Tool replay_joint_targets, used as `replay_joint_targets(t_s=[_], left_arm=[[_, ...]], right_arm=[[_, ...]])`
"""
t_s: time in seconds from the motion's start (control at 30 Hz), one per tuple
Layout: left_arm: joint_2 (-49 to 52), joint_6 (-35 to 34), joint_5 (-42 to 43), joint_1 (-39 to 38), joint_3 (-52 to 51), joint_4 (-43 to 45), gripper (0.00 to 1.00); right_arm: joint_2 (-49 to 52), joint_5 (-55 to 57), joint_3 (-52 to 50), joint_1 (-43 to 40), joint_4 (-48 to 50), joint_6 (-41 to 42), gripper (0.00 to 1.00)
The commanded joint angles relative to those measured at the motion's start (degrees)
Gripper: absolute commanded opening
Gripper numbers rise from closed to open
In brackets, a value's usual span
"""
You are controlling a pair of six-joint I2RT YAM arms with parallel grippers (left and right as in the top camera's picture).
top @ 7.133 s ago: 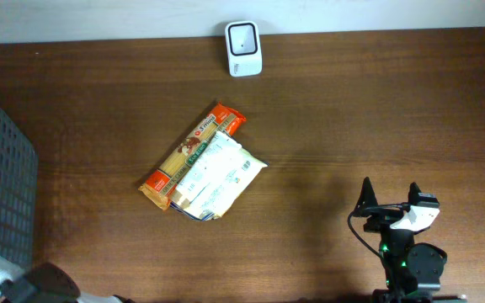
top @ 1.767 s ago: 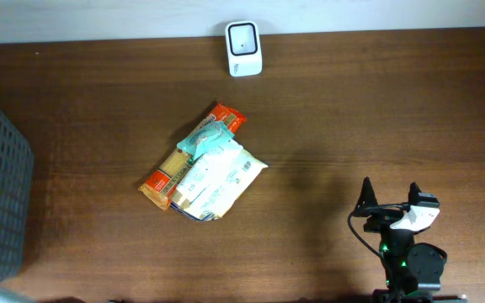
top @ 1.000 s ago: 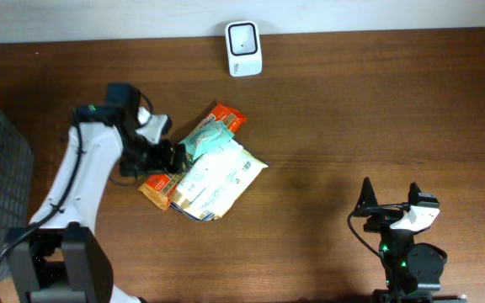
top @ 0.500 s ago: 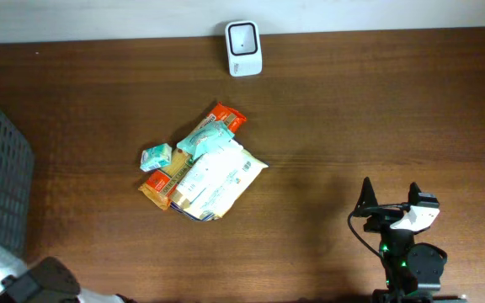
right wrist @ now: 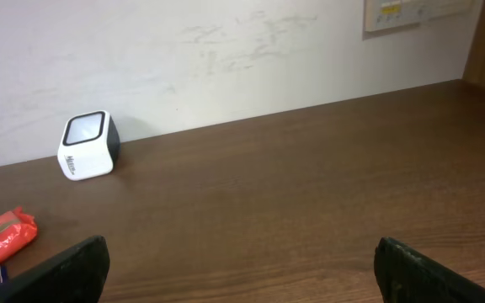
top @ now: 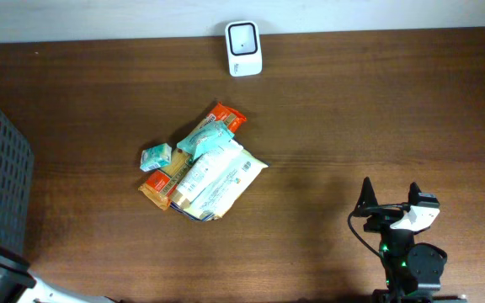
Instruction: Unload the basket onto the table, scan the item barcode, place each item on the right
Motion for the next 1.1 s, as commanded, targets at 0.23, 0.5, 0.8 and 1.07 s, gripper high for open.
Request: replay_joint_targets(t_s=[0.23, 0.5, 0.8, 1.07], left_arm=[[2.4, 9.4, -1.4, 0.2, -11.8, 20.1, 0.99], [8.0, 14.8, 1.0, 0.2, -11.8, 27.3, 1.00], [7.5, 14.7, 1.7, 0.2, -11.2, 22.3, 0.11], [-9.4, 2.7, 38.9, 0.2, 3.1, 14.7, 0.21]], right_arm=[[-0.4, 0.5, -0.5, -0.3, 0.0, -0.4, 0.99], [-0.4, 0.5, -0.5, -0.3, 0.0, -0.4, 0.98], [-0.4, 0.5, -0.5, -0.3, 0.0, -0.4, 0.99], [-0.4, 0.5, -0.5, -0.3, 0.0, -0.4, 0.99]])
